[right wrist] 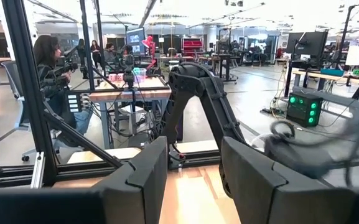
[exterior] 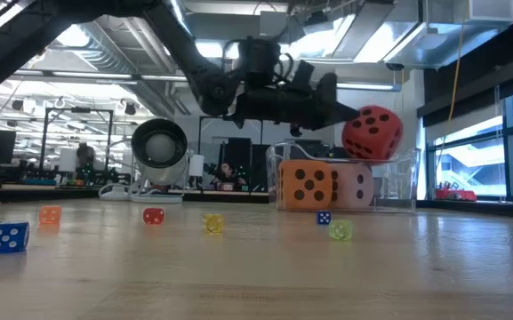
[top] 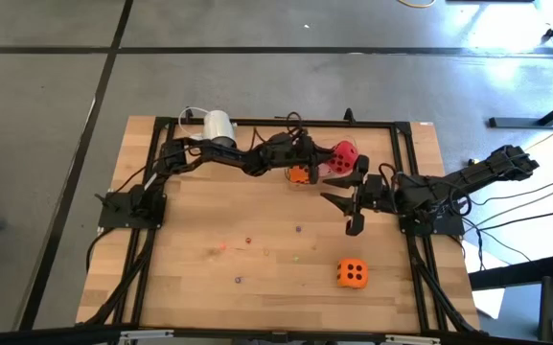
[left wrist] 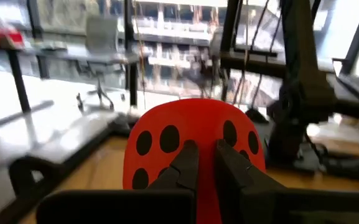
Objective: Pick & Place Dice
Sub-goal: Put the large red die into the transparent bin
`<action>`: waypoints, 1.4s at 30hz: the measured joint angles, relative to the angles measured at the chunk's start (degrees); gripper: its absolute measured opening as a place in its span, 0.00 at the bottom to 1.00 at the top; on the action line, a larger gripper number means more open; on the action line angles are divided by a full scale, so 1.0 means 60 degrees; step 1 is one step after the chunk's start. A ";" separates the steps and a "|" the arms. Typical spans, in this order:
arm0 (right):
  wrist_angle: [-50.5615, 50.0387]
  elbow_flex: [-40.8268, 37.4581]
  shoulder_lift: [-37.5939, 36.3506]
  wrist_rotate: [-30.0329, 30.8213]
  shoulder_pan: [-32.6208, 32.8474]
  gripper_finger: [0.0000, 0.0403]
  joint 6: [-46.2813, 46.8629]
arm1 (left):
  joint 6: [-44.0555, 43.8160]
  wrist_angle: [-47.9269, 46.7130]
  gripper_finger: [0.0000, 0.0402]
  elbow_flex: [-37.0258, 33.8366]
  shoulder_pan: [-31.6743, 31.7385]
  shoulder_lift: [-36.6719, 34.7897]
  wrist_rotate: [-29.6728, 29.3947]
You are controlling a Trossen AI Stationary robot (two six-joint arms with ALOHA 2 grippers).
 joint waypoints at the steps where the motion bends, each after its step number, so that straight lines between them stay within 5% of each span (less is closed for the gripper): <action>1: 0.0064 0.0000 0.0000 -0.0005 -0.0003 0.38 -0.0078 | 0.0008 -0.0140 0.04 0.0249 0.0000 0.0169 0.0112; 18: 0.0093 0.0000 0.0000 -0.0526 0.0000 0.38 -0.0011 | 0.0133 -0.1284 0.06 0.0948 -0.0036 0.0603 0.0357; 42: -0.0081 0.0000 0.0000 -0.0490 0.0000 0.38 0.0068 | 0.0380 -0.1418 0.29 0.0927 -0.0259 0.0301 0.0683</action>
